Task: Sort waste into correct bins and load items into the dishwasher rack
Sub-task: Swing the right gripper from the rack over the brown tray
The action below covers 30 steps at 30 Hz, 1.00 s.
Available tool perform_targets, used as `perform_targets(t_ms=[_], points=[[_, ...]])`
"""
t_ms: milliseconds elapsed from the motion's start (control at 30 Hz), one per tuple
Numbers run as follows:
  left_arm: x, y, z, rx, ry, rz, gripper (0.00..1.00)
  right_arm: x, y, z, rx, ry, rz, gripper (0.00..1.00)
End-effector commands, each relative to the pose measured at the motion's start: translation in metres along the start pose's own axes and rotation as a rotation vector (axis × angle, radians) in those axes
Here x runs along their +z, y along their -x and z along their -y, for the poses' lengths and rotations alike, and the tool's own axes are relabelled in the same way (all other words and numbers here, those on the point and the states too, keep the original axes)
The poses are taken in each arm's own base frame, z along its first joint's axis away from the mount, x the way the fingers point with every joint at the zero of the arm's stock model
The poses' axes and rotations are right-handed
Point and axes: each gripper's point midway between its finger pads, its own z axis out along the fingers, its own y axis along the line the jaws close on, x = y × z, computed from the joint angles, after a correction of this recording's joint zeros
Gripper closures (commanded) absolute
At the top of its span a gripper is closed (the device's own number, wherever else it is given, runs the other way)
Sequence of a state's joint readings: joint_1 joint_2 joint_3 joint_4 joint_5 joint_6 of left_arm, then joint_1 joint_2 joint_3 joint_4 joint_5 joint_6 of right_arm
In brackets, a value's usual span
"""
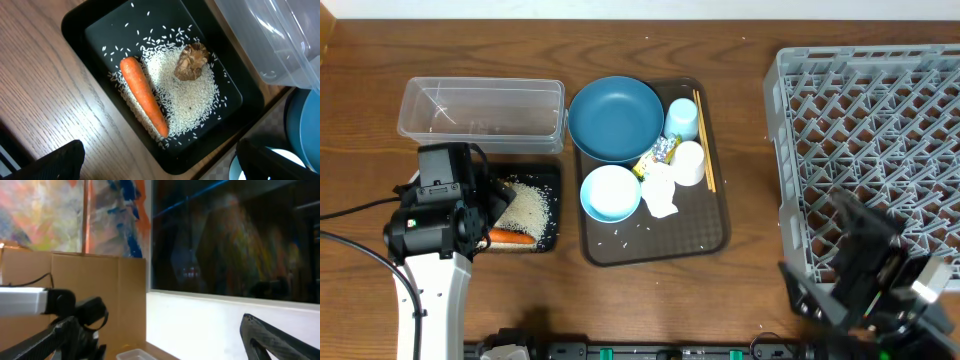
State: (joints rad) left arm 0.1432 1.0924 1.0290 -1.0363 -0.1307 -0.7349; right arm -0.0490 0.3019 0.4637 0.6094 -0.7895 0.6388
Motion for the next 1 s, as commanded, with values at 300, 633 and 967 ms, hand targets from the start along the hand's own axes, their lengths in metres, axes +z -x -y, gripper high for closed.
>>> perform_targets(t_ms=[300, 633, 967], points=[[0.000, 0.002, -0.002, 0.005, 0.011, 0.004, 0.02, 0.095, -0.039, 0.019, 0.182, 0.372, -0.336, 0.01], [0.000, 0.002, -0.002, 0.005, 0.012, 0.004, 0.02, 0.150, -0.193, 0.027, 0.277, 0.295, -0.681, 0.02], [0.000, 0.002, -0.002, 0.005, 0.011, 0.004, 0.02, 0.129, -0.276, 0.051, 0.111, -0.126, -0.966, 0.01]])
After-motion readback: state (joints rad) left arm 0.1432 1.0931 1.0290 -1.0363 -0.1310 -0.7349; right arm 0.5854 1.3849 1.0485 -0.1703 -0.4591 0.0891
